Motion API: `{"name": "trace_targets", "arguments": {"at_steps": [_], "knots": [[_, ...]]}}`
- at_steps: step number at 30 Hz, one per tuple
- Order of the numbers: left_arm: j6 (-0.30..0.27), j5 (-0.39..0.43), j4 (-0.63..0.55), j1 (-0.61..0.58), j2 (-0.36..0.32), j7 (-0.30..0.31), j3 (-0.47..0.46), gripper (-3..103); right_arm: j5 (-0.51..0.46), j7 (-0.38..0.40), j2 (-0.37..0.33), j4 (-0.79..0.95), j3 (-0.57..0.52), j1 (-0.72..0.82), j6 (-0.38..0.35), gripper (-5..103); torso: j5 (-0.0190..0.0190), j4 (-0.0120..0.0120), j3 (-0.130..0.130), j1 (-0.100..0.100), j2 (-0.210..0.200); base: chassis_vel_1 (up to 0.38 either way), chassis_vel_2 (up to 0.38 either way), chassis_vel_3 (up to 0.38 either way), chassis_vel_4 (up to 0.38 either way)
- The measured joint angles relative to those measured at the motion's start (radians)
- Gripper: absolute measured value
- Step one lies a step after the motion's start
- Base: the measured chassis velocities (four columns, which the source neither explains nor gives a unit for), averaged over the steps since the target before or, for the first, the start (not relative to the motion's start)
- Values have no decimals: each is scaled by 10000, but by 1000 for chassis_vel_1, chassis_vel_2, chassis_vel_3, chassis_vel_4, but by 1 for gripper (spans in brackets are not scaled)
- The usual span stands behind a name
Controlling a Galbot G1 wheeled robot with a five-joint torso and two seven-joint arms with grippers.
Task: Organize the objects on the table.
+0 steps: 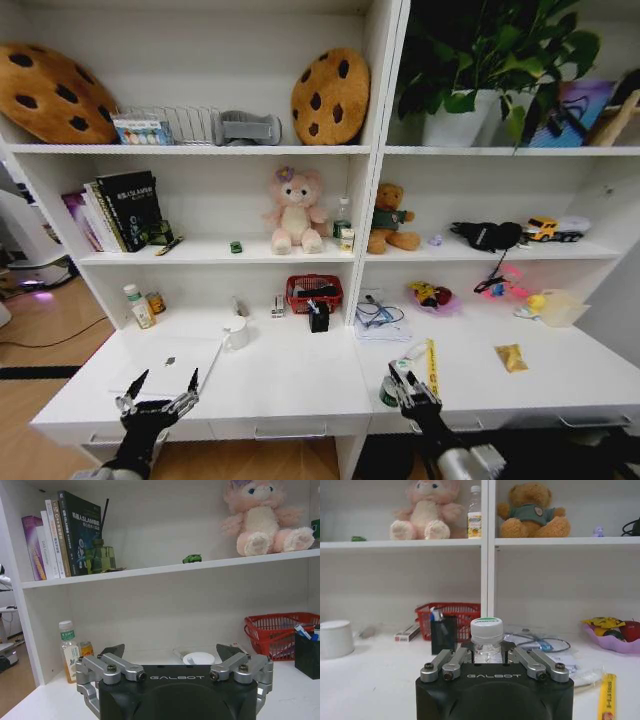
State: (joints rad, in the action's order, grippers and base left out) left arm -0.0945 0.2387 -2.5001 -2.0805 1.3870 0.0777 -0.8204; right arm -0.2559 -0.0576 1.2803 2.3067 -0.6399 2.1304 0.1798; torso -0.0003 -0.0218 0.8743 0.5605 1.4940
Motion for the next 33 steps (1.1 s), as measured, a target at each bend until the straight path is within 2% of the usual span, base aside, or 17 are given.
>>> {"name": "trace_targets", "arguments": {"at_steps": [1,3,4,6,7,10,13,17,23,26,30,32,33], "knots": [[0,0,0,0,0,0,0,100,0,0,0,0,0,0,0,26,0,0,0,0,0,0,0,0,0],[0,-1,0,2,0,2,-2,100,523,-50,36,-110,160,1031,923,26,2,2,-1,0,1,0,0,0,0],[0,-1,0,2,0,2,-2,100,523,-50,36,-110,160,1031,923,26,2,2,-1,0,1,0,0,0,0],[0,0,0,2,0,0,-1,100,1200,-131,84,-672,346,1863,1913,26,1,3,-1,0,0,0,0,0,0],[0,0,0,2,0,0,-1,100,1200,-131,84,-672,346,1863,1913,26,1,3,-1,0,0,0,0,0,0],[-2,0,0,2,0,0,-1,100,1825,137,62,-1716,605,2172,2741,26,2,4,0,0,0,0,0,0,0],[-1,-1,0,1,0,0,0,100,2238,466,48,-2689,796,2182,3169,26,5,4,0,0,1,0,0,0,0],[-2,0,1,1,0,0,-1,100,2358,624,38,-3855,887,1967,3337,26,4,2,0,-1,0,0,0,0,0],[-3,-1,1,2,0,0,-1,100,2247,755,113,-5810,883,669,3267,26,6,5,1,0,0,0,0,0,0],[-3,0,2,1,0,0,-1,100,2001,642,203,-7919,919,-844,3050,26,9,3,1,0,0,0,0,0,0],[-3,-1,2,1,0,-1,-1,100,2009,625,288,-9178,931,-1836,3123,26,1,-2,2,0,0,0,0,0,0],[-3,-1,2,1,1,-1,-1,100,2654,512,408,-10463,797,-2877,3684,26,7,9,2,0,0,0,0,0,0],[-3,-1,3,1,1,0,-2,100,2972,483,450,-11053,716,-3312,3997,26,3,3,3,0,0,0,0,0,0]]}}
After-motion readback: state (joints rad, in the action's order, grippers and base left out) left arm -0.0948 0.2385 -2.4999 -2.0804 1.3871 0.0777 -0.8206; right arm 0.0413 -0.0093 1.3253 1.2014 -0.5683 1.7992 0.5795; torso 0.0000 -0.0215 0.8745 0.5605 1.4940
